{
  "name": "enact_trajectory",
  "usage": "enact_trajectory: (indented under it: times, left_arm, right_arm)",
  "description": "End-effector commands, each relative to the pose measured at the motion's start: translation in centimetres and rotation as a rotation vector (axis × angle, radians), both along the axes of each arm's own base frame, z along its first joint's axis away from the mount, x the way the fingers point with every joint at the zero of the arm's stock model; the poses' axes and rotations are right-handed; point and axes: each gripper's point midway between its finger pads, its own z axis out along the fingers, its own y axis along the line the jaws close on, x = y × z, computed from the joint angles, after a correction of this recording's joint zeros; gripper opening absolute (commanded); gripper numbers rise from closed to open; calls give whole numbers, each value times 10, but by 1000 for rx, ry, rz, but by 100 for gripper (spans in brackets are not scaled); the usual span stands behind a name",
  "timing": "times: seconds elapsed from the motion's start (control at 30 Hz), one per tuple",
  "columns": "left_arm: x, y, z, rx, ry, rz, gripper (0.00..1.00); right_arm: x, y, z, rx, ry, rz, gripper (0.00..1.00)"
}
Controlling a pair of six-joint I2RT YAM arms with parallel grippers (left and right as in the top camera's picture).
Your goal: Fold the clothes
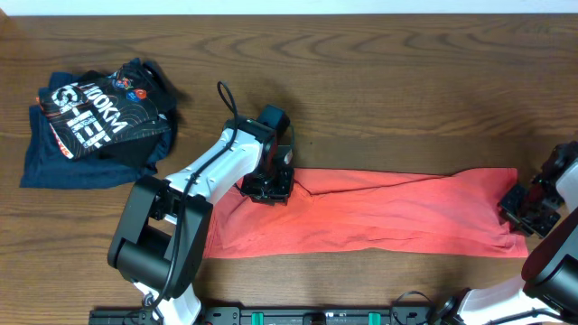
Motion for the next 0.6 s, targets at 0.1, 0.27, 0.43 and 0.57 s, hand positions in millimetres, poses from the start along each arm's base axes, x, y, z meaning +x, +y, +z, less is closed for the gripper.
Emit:
enact_trajectory:
  times: [0.1, 0.27, 0.43, 0.57]
  left_arm:
    - [-4, 4, -6, 22, 24, 4, 29]
    - [-4, 4, -6, 22, 23, 4, 29]
    - [-4, 4, -6, 22, 23, 4, 29]
    - [-4, 4, -6, 22, 23, 4, 29]
  right_arm:
    - [7, -10, 5, -25, -8, -8, 10]
    - [7, -10, 5, -25, -9, -8, 9]
    - [5, -9, 5, -21, -1, -7, 22]
    - [8, -11, 4, -31, -10, -8, 25]
